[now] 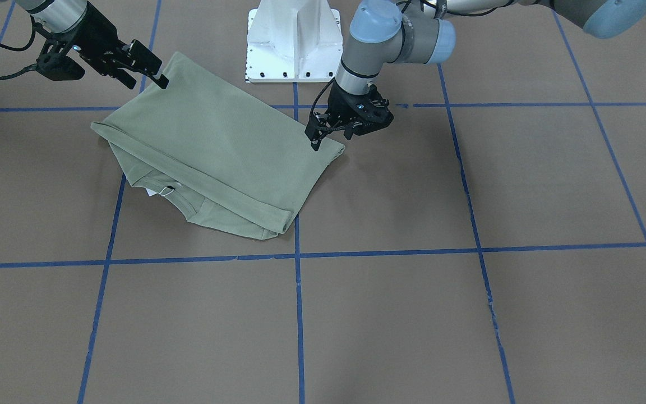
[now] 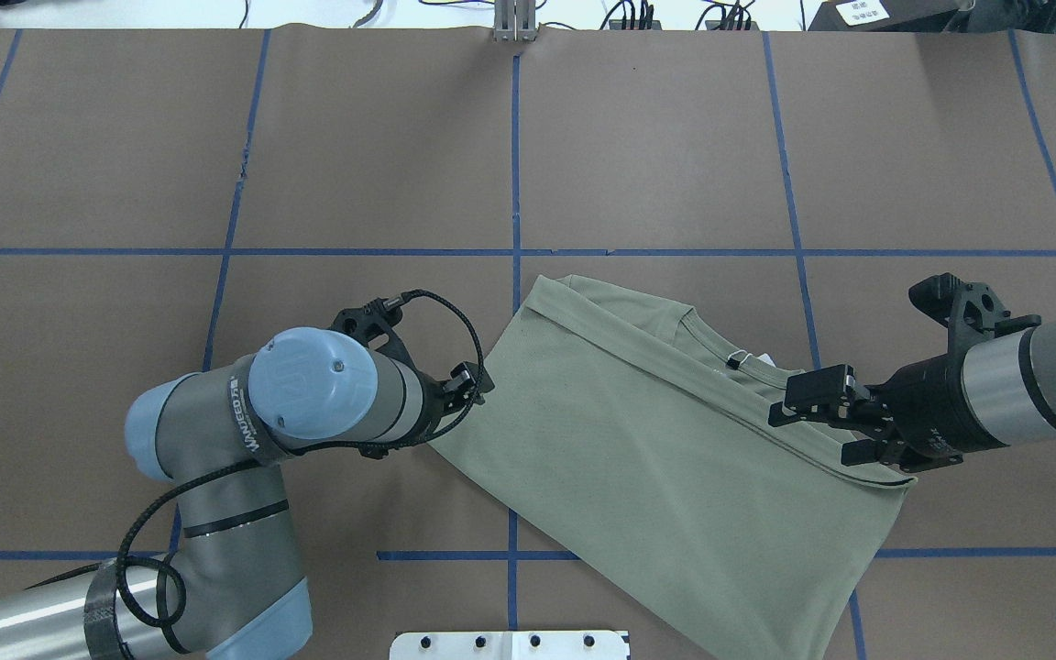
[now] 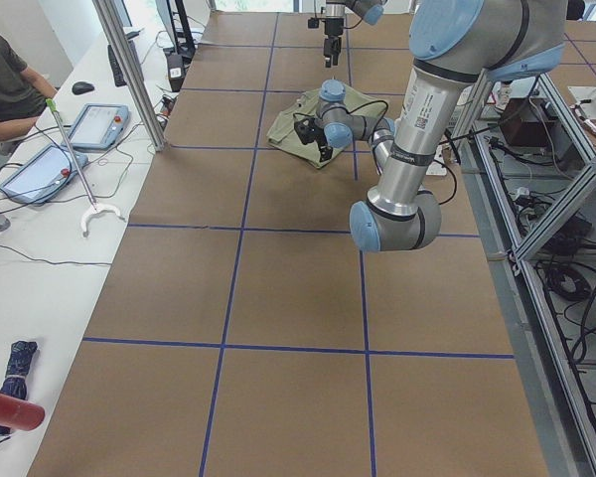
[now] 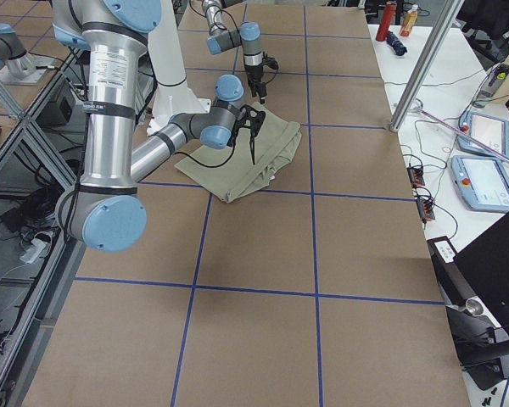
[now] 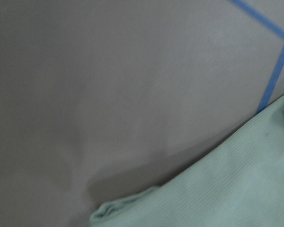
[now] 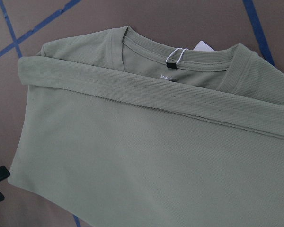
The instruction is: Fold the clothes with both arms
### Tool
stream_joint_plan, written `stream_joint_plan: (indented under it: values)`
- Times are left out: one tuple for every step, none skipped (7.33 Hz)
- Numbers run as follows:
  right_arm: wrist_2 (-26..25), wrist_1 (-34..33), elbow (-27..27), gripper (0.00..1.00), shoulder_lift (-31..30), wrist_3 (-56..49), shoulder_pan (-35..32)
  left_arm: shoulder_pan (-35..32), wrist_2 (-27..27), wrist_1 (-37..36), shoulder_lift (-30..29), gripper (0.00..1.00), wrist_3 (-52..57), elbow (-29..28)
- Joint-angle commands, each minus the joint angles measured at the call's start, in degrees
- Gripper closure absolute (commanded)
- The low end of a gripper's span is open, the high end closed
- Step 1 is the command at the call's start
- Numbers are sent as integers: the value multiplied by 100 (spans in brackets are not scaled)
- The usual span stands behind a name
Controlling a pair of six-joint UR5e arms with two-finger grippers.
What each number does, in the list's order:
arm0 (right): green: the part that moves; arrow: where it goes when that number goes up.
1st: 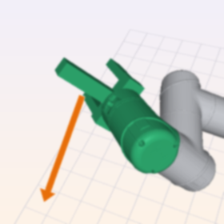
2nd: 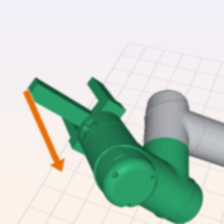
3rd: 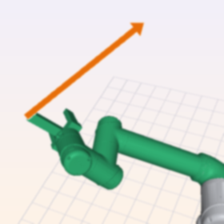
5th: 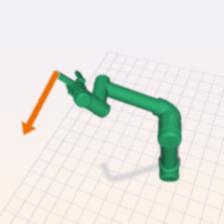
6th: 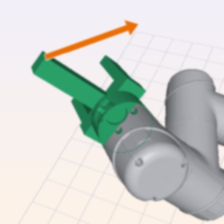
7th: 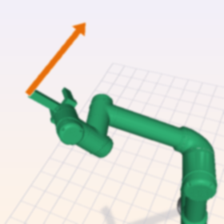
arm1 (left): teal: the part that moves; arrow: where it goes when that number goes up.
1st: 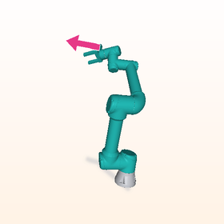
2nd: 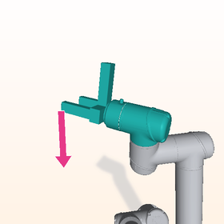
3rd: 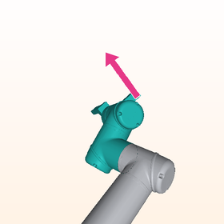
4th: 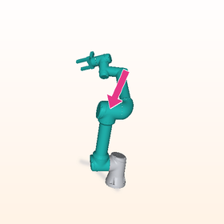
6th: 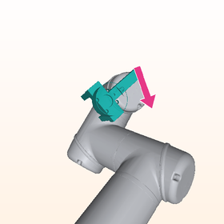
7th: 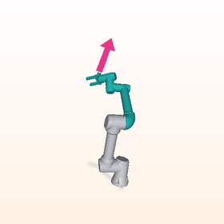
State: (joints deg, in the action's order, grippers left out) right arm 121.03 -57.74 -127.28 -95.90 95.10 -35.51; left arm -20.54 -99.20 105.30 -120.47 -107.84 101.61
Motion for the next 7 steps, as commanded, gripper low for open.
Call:
stream_joint_plan:
  values:
    - [-9, -1, 19, 0, 19, 0, -9, 138, 93, 8, -20, 2, -342, -237]
    - [-18, -18, 19, 0, 19, 0, -9, 129, 241, 8, -46, 4, -351, -256]
    - [-9, -18, 19, 0, 28, 0, -18, 85, 321, -1, -46, 6, -351, -256]
    - [-18, -27, 19, 0, 28, 0, -18, 50, 365, -1, -46, 11, -343, -291]
    - [-18, -36, 28, 0, 28, 0, -18, 50, 409, -1, -46, 18, -351, -300]
    - [-9, -36, 62, 0, 28, 0, -18, 50, 436, 8, -55, 23, -360, -370]
    - [-9, -36, 89, 0, 28, 0, -18, 50, 436, 25, -55, 30, -351, -422]
